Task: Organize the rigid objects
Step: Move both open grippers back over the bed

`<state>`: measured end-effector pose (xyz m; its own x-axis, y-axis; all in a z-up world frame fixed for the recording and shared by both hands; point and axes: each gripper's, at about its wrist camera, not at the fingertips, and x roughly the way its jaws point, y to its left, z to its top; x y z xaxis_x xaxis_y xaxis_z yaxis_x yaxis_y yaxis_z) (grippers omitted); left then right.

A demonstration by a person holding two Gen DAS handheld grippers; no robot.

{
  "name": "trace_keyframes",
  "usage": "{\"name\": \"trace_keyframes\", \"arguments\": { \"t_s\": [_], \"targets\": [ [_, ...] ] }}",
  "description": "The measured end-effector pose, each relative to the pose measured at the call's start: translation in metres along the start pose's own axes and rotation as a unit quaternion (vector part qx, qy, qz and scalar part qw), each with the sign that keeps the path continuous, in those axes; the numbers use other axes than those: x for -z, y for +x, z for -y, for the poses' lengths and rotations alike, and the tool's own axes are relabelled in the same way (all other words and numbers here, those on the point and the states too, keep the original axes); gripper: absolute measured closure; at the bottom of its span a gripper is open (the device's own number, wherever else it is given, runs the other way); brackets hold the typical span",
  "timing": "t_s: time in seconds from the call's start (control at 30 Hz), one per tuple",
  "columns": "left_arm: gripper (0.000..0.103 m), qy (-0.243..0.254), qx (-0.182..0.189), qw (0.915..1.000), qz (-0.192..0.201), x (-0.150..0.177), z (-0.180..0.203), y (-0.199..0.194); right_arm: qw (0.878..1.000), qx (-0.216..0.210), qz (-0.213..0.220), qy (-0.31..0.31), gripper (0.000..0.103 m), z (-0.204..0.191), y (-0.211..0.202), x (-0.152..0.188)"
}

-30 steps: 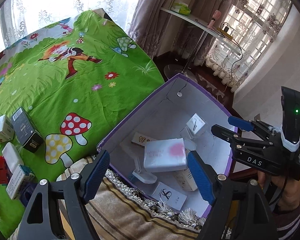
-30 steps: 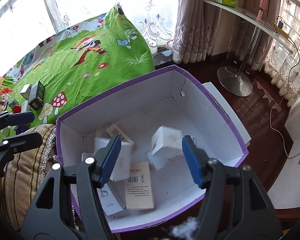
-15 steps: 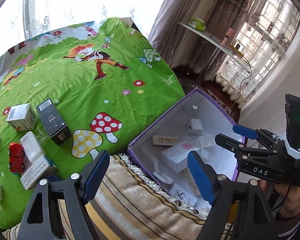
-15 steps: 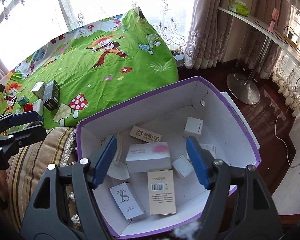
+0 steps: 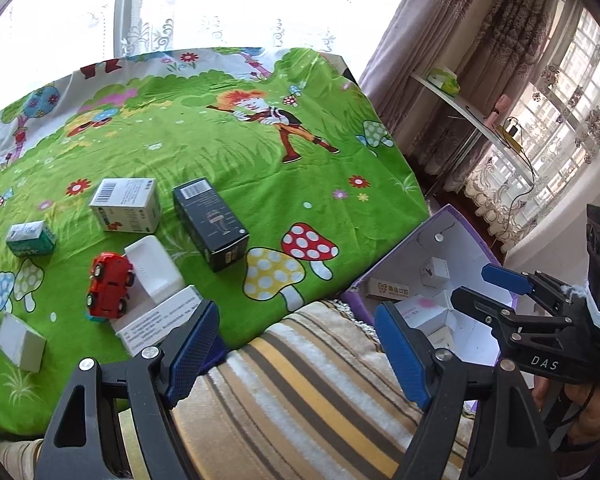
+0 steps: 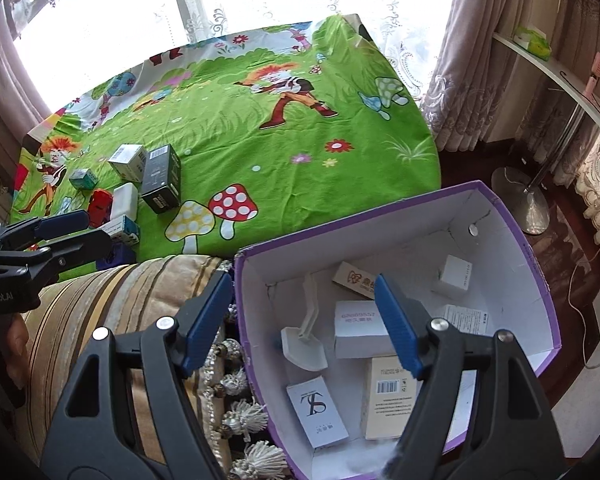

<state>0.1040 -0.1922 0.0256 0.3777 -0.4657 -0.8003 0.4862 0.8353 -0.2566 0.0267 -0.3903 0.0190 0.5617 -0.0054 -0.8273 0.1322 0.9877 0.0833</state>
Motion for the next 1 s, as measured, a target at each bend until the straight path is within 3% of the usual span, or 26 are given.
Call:
{"name": "trace_keyframes", "arguments": {
  "t_s": [0.4,1.0],
  "targets": [
    [0.022,-0.071,-0.048,0.9962,0.018,0.015,-0.077,-0.029,0.998,-0.034,-0.009,-0.053,0.026,-0.052,0.008,-0.009],
    [0.022,-0.175,-0.104,0.979,0.017,0.044,-0.176,-0.058,0.986,-0.09,-0.023,-0.135,0.025,-0.147,0.036,-0.045]
  ]
}}
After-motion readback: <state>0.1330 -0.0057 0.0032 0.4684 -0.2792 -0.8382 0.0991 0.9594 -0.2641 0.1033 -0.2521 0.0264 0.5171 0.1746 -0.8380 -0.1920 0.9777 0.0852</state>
